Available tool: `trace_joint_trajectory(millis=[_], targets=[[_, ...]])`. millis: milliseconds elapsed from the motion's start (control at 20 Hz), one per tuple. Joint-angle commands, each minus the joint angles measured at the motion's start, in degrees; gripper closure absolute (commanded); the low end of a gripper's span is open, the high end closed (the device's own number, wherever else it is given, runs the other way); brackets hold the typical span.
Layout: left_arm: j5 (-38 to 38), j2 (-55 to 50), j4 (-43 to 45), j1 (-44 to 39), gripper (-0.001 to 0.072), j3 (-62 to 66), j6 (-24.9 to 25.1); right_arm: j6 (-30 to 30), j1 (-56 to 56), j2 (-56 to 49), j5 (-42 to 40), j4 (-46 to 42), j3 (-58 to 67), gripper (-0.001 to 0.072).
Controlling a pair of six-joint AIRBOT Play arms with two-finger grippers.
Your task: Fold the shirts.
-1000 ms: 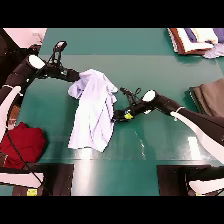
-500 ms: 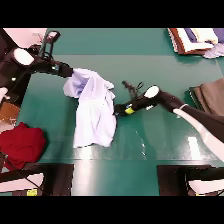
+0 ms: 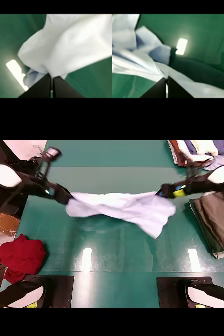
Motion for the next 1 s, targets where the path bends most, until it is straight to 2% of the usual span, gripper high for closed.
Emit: trace_joint_trajectory(millis=[0,200,300,350,400,450,600,750,950], targets=[[-0.46,0.92,-1.38,-7.78,0.0685,-5.95,0.20,0.66,-3.34,-1.22,2.54,-3.37,7.23,0.0698],[-2.95,0.92,0.76,-11.45,0.0684,-7.56,0.04,0.66,-3.34,-4.17,3.43,-3.30,10.45,0.0698],[-4.90,0.92,4.59,-11.45,0.0680,-7.63,-1.27,0.66,-3.34,-4.15,6.93,-3.39,10.40,0.0698],[-4.94,0.92,6.58,-11.45,0.0514,-7.63,-2.27,0.63,-3.30,-4.15,9.35,-3.37,10.29,0.0698],[-5.07,0.92,7.78,-11.45,0.0201,-7.63,-2.49,0.59,-3.04,-3.87,11.82,-3.41,9.68,0.0698],[-5.09,0.92,8.00,-11.45,0.0104,-7.63,-2.58,0.52,-2.62,-3.21,13.35,-3.39,8.48,0.0698],[-3.96,0.92,7.96,-11.45,0.0102,-7.56,-2.45,0.50,-1.27,0.46,14.29,-3.45,1.68,0.0698],[1.75,0.85,5.84,-11.45,0.0102,-7.58,-3.04,0.52,-1.20,4.02,13.16,-3.39,-5.64,0.0698],[11.32,-1.95,-7.30,-11.43,0.0102,-7.56,-3.45,0.55,-1.20,6.32,10.69,-3.23,-11.74,0.0697]])
